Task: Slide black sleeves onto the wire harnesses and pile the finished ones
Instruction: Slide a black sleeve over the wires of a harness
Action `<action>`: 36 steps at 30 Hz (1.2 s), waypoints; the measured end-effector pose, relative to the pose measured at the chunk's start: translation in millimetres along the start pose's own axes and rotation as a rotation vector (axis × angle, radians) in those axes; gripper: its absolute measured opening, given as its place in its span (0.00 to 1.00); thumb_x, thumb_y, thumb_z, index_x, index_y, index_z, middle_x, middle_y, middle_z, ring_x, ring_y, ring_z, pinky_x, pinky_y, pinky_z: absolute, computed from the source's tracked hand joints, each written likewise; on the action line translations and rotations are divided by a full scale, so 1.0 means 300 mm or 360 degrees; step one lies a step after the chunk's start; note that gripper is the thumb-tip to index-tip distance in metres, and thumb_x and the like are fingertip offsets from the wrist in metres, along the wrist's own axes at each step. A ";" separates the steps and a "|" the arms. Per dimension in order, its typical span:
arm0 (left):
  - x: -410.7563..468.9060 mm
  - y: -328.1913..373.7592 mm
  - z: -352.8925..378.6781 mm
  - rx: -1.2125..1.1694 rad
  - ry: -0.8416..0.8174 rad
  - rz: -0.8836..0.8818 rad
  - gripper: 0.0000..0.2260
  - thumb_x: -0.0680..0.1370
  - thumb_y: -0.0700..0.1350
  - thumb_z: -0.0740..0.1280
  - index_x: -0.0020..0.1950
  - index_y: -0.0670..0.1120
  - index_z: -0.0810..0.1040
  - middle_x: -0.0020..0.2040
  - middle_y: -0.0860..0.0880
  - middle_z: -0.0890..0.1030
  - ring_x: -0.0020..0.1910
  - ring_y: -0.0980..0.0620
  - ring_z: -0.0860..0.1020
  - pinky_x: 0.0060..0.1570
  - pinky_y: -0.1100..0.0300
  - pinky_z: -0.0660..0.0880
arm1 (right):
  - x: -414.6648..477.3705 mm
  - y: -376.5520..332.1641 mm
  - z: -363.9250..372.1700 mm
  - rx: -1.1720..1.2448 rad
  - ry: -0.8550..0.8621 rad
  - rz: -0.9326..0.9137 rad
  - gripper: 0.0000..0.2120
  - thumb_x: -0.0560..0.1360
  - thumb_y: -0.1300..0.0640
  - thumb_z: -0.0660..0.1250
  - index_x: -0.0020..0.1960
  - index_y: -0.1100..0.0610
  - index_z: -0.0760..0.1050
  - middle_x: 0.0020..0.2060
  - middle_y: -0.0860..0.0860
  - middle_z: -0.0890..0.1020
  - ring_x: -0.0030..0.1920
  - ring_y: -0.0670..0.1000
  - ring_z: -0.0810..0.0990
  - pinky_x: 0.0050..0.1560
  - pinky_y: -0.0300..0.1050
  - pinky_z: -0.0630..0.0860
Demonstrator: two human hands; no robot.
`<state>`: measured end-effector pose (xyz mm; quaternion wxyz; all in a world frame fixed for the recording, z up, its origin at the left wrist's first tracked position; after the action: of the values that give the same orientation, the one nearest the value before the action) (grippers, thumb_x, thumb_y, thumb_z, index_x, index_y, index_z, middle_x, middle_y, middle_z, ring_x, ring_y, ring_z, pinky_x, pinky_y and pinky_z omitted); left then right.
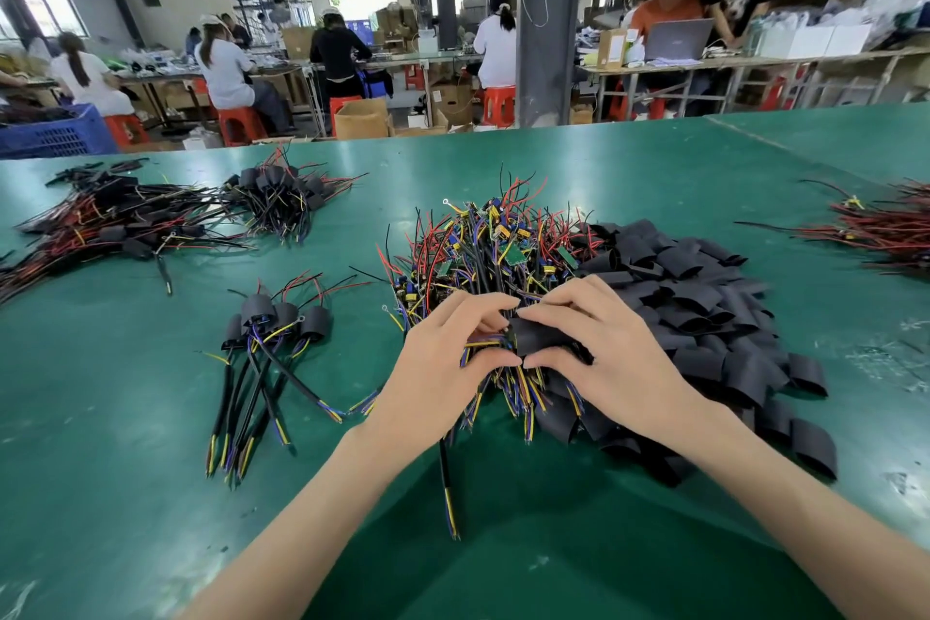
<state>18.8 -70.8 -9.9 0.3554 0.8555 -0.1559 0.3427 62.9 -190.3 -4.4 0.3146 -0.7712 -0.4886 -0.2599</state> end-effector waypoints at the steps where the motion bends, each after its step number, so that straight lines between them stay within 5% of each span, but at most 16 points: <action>1: 0.000 0.003 0.006 -0.0030 -0.0022 -0.0002 0.23 0.69 0.36 0.75 0.61 0.51 0.76 0.46 0.53 0.77 0.47 0.63 0.76 0.54 0.74 0.69 | 0.000 0.006 0.000 0.0001 0.0002 0.0017 0.17 0.67 0.59 0.76 0.54 0.63 0.80 0.45 0.54 0.78 0.48 0.52 0.71 0.49 0.48 0.71; 5: 0.002 -0.011 -0.007 -0.0082 0.0021 -0.0085 0.23 0.72 0.33 0.71 0.63 0.51 0.73 0.49 0.54 0.78 0.48 0.62 0.77 0.54 0.73 0.69 | 0.003 0.018 -0.017 0.0011 0.0070 0.0054 0.17 0.66 0.57 0.76 0.53 0.63 0.80 0.44 0.55 0.78 0.47 0.51 0.71 0.51 0.44 0.70; 11: 0.001 -0.031 -0.030 -0.0101 0.0108 -0.0218 0.21 0.73 0.34 0.71 0.53 0.60 0.71 0.41 0.56 0.80 0.41 0.59 0.78 0.48 0.72 0.72 | 0.002 -0.004 -0.010 0.0032 0.0075 0.0014 0.18 0.66 0.57 0.76 0.53 0.63 0.80 0.45 0.54 0.78 0.47 0.51 0.71 0.51 0.45 0.70; 20: -0.005 -0.021 -0.034 -0.0028 0.0177 -0.0096 0.11 0.72 0.33 0.71 0.51 0.45 0.78 0.42 0.57 0.80 0.43 0.64 0.78 0.47 0.75 0.70 | 0.001 -0.006 -0.006 0.0049 0.0068 0.0025 0.21 0.67 0.52 0.73 0.56 0.62 0.80 0.47 0.54 0.79 0.49 0.52 0.73 0.51 0.47 0.71; 24: -0.001 0.003 -0.057 0.0135 0.0197 0.0033 0.08 0.73 0.33 0.69 0.50 0.42 0.78 0.43 0.51 0.79 0.42 0.62 0.76 0.47 0.74 0.69 | 0.003 0.005 -0.030 -0.0101 0.0105 0.0035 0.24 0.71 0.47 0.69 0.63 0.60 0.76 0.55 0.54 0.77 0.56 0.53 0.73 0.60 0.47 0.69; 29: 0.017 -0.041 -0.213 0.0368 0.0498 0.0017 0.08 0.74 0.34 0.66 0.51 0.42 0.76 0.42 0.48 0.76 0.40 0.57 0.73 0.46 0.73 0.68 | -0.003 0.175 -0.188 -0.0244 0.0499 0.0380 0.10 0.77 0.61 0.62 0.55 0.62 0.78 0.50 0.57 0.78 0.51 0.59 0.74 0.56 0.48 0.68; 36: -0.035 -0.294 -0.478 0.0532 0.0932 -0.0609 0.07 0.77 0.36 0.63 0.50 0.47 0.68 0.41 0.48 0.76 0.42 0.43 0.75 0.44 0.53 0.68 | -0.060 0.383 -0.045 -0.0569 -0.0359 0.0796 0.13 0.75 0.65 0.62 0.57 0.56 0.78 0.52 0.54 0.78 0.55 0.58 0.70 0.56 0.54 0.69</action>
<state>-12.0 93.7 11.9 0.2980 0.7812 0.1725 0.5207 159.9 -248.2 -34.6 0.1721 -0.9342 -0.2625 -0.1692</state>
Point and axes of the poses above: each hand's wrist, its own x-axis towards the middle knuckle, its own z-axis out of the palm, y = z × x, the point moved 9 cm from there along x, towards the middle knuckle
